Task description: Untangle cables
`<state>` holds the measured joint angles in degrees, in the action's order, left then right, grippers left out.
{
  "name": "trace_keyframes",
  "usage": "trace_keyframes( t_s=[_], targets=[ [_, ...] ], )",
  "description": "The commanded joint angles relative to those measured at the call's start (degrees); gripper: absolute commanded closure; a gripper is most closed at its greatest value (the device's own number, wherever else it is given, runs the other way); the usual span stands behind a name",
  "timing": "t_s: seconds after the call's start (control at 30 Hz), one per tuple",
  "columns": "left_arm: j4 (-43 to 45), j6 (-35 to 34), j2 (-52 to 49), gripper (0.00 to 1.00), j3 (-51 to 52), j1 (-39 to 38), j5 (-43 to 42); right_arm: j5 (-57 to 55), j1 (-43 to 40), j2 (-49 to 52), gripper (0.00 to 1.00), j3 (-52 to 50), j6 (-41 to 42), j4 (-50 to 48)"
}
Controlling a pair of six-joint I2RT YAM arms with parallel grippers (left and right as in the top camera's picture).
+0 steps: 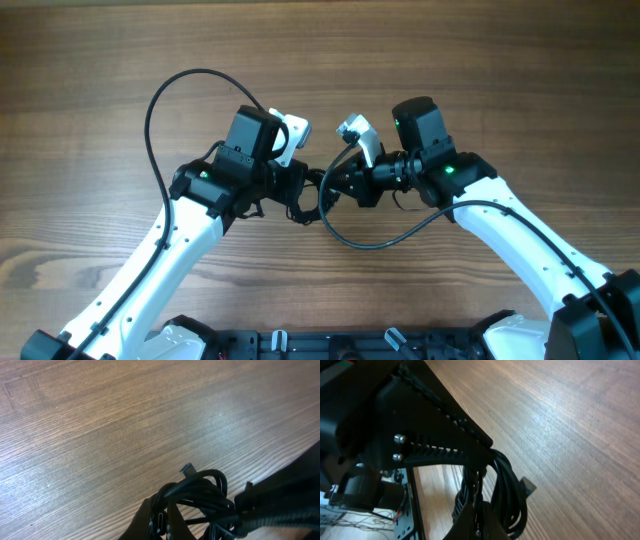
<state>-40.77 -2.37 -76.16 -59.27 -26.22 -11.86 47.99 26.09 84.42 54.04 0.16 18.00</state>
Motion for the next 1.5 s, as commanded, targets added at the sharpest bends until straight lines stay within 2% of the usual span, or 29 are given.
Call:
trace_keyframes(
  t_s=[0.0, 0.17, 0.3, 0.5, 0.57, 0.63, 0.7, 0.73, 0.8, 0.93, 1.1, 1.17, 1.23, 1.33, 1.4, 1.47],
  targets=[
    [1.99, -4.11, -0.13, 0.96, -1.07, -0.2, -1.09, -0.02, 0.13, 0.07, 0.96, 1.05, -0.13, -2.12],
    [1.36, -4.13, -0.15, 0.96, -1.07, -0.2, -0.39, -10.62, 0.09, -0.31, 0.96, 4.22, -0.48, -3.19],
    [0.17, -7.19, -0.15, 0.96, -1.07, -0.2, 3.63, -12.92, 0.09, -0.33, 0.96, 4.26, -1.99, -3.93],
    [-0.15, -7.08, -0.15, 0.96, -1.07, -0.22, 3.74, -14.38, 0.09, -0.42, 0.94, 4.26, -3.19, -9.14],
    [-0.15, -7.06, -0.15, 0.96, -1.07, -0.22, 3.61, -18.62, 0.09, -0.42, 0.84, 4.24, -3.15, -9.01],
    [-0.15, -7.06, -0.15, 0.96, -1.07, -0.2, 3.65, -22.47, 0.09, -0.42, 0.8, 4.24, -2.93, -6.99],
    [-0.15, -7.08, -0.15, 0.96, -1.07, -0.2, 3.65, -18.69, 0.09, -0.44, 0.73, 4.24, -1.2, -4.55],
    [-0.15, -7.06, -0.15, 0.96, -1.07, -0.22, 3.65, -13.07, 0.09, -0.44, 0.65, 4.24, -1.27, -3.82],
    [-0.17, -5.49, -0.15, 0.96, -1.07, -0.22, 3.61, -3.32, 0.09, -0.44, 0.57, 4.24, -1.66, -4.63],
    [-0.17, -2.29, -0.15, 0.96, -1.07, -0.22, 3.63, -1.55, 0.09, -0.42, 0.54, 4.24, -1.05, -5.27],
    [0.46, -2.6, -0.15, 0.96, -1.07, -0.22, 3.61, -5.18, 0.11, 0.26, 0.55, 4.24, 17.75, -4.66],
    [0.74, -2.64, -0.15, 0.96, -1.07, -0.22, 3.58, -7.13, 0.15, 1.2, 0.57, 4.22, 27.41, -4.17],
    [0.94, -3.67, -0.15, 0.96, -1.07, -0.22, 3.63, -7.06, 0.24, 1.9, 0.59, 4.11, 33.57, -3.82],
    [1.11, -4.55, -0.15, 0.96, -1.07, -0.22, 3.67, -7.1, 1.18, 2.49, 0.57, 4.0, 39.04, -2.23],
    [1.14, -4.68, -0.15, 0.96, -1.07, -0.2, 3.72, -7.17, 1.99, 2.49, 0.48, 4.0, 39.04, -0.68],
    [1.49, -8.07, -0.15, 0.96, -1.07, -0.2, 5.73, -8.72, 2.91, 2.49, 0.44, 4.0, 39.06, 0.74]
  ],
)
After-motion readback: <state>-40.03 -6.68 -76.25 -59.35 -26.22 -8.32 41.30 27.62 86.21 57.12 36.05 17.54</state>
